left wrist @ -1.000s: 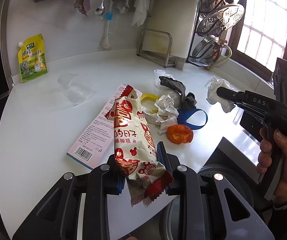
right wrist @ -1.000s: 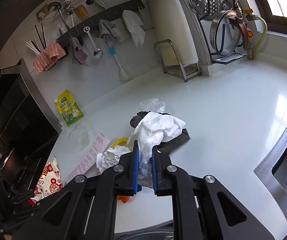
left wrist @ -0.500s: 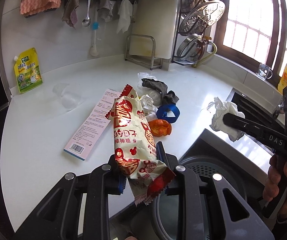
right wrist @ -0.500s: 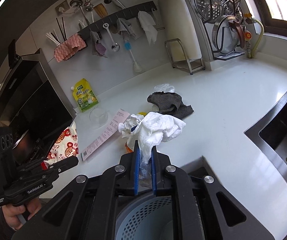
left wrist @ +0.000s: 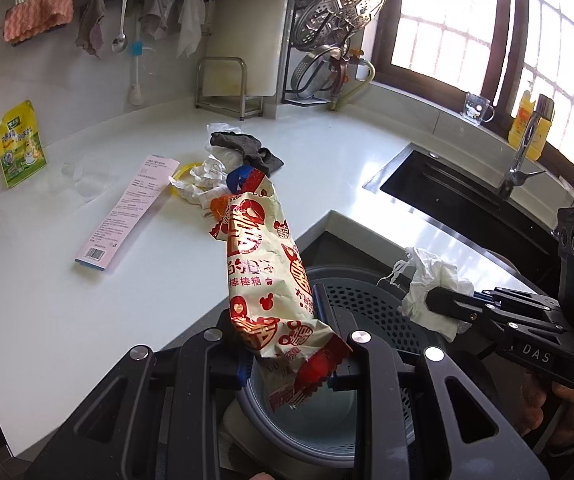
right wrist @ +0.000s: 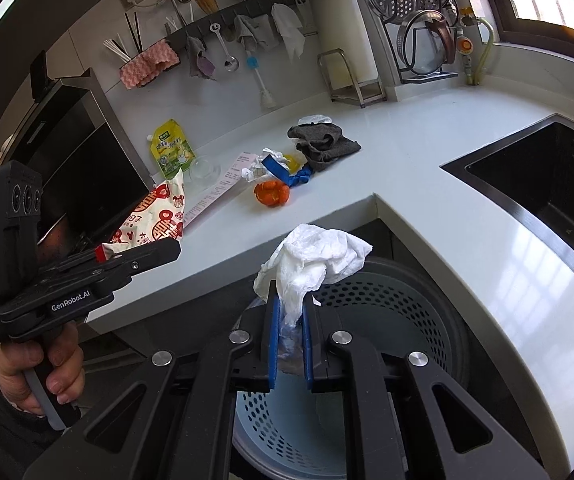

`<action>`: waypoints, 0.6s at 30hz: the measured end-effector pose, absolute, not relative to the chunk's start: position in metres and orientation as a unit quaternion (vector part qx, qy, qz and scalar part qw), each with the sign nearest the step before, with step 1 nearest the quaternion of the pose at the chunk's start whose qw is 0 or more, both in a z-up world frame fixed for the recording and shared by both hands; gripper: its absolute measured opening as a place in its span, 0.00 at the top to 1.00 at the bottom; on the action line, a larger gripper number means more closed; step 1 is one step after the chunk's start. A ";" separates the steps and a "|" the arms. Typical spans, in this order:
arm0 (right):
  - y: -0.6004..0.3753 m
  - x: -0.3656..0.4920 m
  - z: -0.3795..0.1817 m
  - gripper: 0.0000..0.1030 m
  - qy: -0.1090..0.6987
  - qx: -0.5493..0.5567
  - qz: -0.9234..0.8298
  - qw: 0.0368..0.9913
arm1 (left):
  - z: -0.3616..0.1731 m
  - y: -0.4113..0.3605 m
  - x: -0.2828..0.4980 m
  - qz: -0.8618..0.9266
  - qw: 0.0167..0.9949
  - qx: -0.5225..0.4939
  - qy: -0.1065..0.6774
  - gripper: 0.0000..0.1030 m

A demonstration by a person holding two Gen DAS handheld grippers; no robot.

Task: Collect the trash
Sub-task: 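Carry both items over the mesh basket and open both tools to drop them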

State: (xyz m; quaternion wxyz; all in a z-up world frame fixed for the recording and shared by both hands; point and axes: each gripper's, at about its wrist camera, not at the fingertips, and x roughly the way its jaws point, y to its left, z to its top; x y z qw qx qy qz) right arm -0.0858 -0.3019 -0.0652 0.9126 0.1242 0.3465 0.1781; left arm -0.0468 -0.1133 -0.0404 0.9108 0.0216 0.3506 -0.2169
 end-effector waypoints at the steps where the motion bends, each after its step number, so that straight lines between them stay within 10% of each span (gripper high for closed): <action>1: -0.303 -0.090 -0.068 0.91 0.349 0.126 0.176 0.912 | -0.042 -0.115 -0.049 -0.220 0.909 0.023 0.353 0.75; 18: -0.304 -0.120 -0.088 0.91 0.368 0.118 0.160 0.908 | -0.070 -0.135 -0.068 -0.246 0.886 0.046 0.391 0.75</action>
